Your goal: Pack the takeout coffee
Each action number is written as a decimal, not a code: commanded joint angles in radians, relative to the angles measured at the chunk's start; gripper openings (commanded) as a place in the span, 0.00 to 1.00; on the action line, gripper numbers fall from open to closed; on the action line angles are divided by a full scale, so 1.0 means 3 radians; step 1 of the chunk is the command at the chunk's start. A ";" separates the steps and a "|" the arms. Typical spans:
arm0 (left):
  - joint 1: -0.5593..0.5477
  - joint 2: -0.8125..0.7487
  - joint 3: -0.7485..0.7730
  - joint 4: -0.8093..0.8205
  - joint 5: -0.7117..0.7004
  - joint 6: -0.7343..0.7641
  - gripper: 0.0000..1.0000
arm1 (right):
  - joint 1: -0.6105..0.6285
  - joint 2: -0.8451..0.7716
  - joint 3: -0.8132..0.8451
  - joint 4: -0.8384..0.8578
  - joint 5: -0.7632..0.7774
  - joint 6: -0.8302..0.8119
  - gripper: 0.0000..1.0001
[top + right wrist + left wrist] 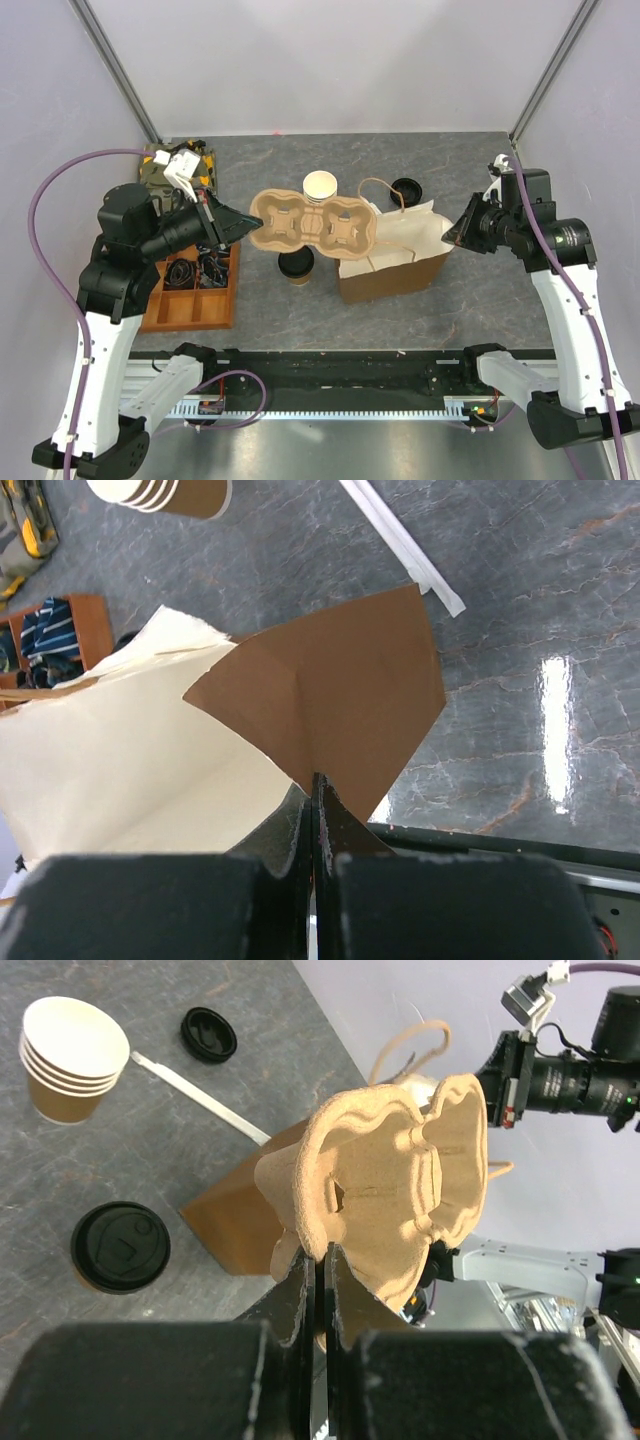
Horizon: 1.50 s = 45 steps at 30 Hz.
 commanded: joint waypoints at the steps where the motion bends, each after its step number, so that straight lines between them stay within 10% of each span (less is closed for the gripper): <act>1: 0.0015 -0.0034 0.0057 -0.0041 0.0324 0.0079 0.02 | -0.0005 -0.0082 0.0101 0.0058 0.0102 0.0234 0.00; 22: -0.0006 0.0165 0.1002 0.0255 0.0067 0.1060 0.02 | 0.0005 0.0219 0.0519 0.0079 -0.0629 -0.1238 0.00; 29: -0.0006 0.0424 0.1411 -0.0122 0.0641 0.2479 0.02 | 0.0026 0.0679 0.1057 -0.0203 -0.1105 -0.1928 0.00; 45: -0.0552 0.1162 0.2404 -0.0583 0.0192 0.4054 0.02 | 0.0823 0.1186 0.1460 -0.0340 -0.0492 -0.2307 0.00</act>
